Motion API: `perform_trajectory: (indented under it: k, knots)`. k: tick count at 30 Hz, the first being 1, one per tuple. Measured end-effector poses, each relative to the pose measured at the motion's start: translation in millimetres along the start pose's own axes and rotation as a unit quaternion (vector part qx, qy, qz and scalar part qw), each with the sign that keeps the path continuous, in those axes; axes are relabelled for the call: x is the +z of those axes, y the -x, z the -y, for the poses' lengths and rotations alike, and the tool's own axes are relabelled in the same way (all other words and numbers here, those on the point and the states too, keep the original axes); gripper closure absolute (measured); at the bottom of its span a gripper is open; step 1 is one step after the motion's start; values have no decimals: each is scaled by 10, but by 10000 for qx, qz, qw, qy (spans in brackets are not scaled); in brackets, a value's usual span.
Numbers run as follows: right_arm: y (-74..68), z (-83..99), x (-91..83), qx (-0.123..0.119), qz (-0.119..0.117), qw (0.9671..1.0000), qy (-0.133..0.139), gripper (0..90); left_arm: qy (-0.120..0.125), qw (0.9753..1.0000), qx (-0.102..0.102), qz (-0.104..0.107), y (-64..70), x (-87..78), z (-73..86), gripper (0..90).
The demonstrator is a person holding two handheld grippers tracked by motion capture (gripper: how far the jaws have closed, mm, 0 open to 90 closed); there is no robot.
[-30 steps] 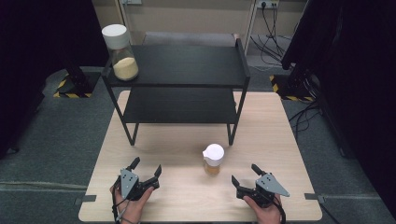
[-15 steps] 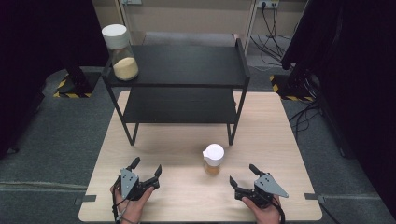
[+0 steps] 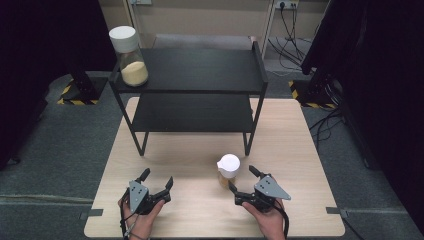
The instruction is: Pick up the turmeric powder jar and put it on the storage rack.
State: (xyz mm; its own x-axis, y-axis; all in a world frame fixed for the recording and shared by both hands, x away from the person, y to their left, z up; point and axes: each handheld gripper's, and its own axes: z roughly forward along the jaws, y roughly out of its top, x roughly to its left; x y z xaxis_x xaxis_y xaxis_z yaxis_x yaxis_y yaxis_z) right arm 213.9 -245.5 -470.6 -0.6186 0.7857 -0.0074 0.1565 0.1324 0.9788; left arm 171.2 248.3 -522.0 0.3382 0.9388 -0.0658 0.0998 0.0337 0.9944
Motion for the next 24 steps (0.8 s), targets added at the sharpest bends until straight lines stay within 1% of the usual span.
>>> perform_trajectory:
  k: [4,8,18,22,24]
  knots:
    - [-5,-26,130,-12,-24,10000,-82,131,1,10000,3,5,-1,0,0,110]
    - [-2,-10,205,45,-24,9999,-143,154,-5,10000,19,12,1,2,-2,110]
    - [-7,8,318,5,-57,9995,-325,203,-8,10000,30,17,5,4,-2,110]
    - [-9,22,368,37,-55,9992,-395,219,-6,10000,31,19,4,3,-1,110]
    - [-19,27,386,18,-53,9991,-425,239,-11,10000,30,15,6,5,-3,111]
